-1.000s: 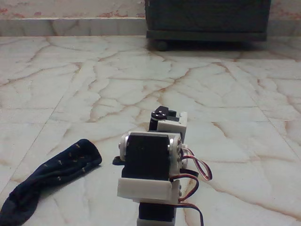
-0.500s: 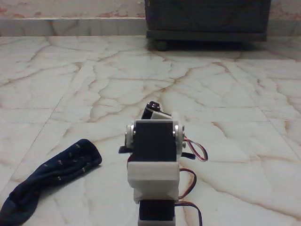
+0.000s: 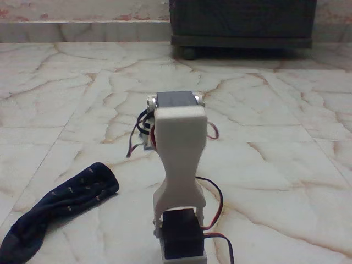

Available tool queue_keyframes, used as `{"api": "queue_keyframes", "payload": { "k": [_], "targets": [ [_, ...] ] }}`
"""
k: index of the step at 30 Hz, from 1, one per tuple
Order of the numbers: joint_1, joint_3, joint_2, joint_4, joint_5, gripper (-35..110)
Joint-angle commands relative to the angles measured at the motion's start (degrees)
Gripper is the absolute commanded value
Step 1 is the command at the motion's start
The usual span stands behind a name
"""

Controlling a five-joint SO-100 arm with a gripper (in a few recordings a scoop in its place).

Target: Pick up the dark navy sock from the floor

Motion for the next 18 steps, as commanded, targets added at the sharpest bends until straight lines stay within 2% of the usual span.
{"api": "queue_keyframes", "payload": {
  "k": [1, 8, 13, 18],
  "targets": [
    [-1.32, -5.27, -3.08, 3.78, 1.49, 8],
    [-9.76, -26.54, -22.5, 15.91, 9.93, 10],
    [-12.66, -42.8, -36.74, 16.26, 11.25, 11],
    [-17.23, -53.7, -44.65, 20.04, 18.63, 11]
  ]
}}
